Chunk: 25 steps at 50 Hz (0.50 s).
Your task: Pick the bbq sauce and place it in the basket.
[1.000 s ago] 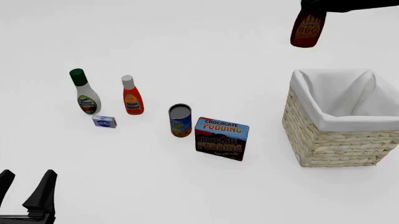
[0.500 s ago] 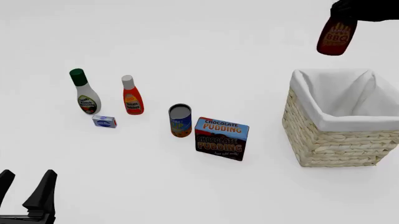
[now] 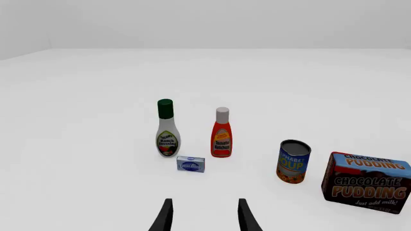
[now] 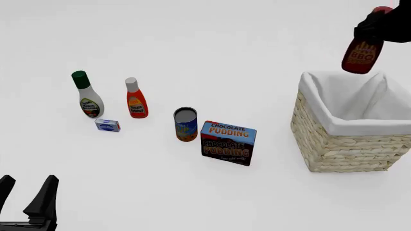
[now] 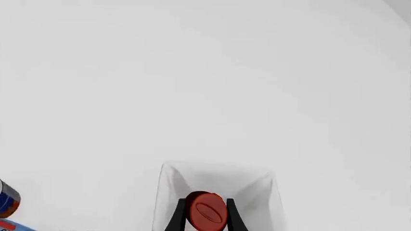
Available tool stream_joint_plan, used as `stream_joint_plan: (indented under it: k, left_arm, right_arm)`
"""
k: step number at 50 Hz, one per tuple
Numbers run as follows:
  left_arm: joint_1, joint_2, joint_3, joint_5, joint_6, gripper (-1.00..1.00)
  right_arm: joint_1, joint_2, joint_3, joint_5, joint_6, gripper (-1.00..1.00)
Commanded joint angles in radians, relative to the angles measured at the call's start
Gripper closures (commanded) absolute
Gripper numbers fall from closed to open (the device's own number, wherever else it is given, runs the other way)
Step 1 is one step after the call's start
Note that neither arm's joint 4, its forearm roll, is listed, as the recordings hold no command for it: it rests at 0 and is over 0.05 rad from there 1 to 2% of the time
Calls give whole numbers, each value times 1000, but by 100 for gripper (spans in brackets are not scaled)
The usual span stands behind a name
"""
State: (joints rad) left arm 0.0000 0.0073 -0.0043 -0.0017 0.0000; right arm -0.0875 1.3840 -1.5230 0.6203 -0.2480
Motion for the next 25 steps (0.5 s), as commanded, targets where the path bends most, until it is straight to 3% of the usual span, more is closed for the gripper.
stream_joint_plan:
  k: [1,25]
  left_arm:
    - [0,0,0,0,0,-100]
    - [0,0,0,0,0,-100]
  right_arm:
    - [-36,-12,70,-45,28,100]
    - [-64,7,195,-130,57,100]
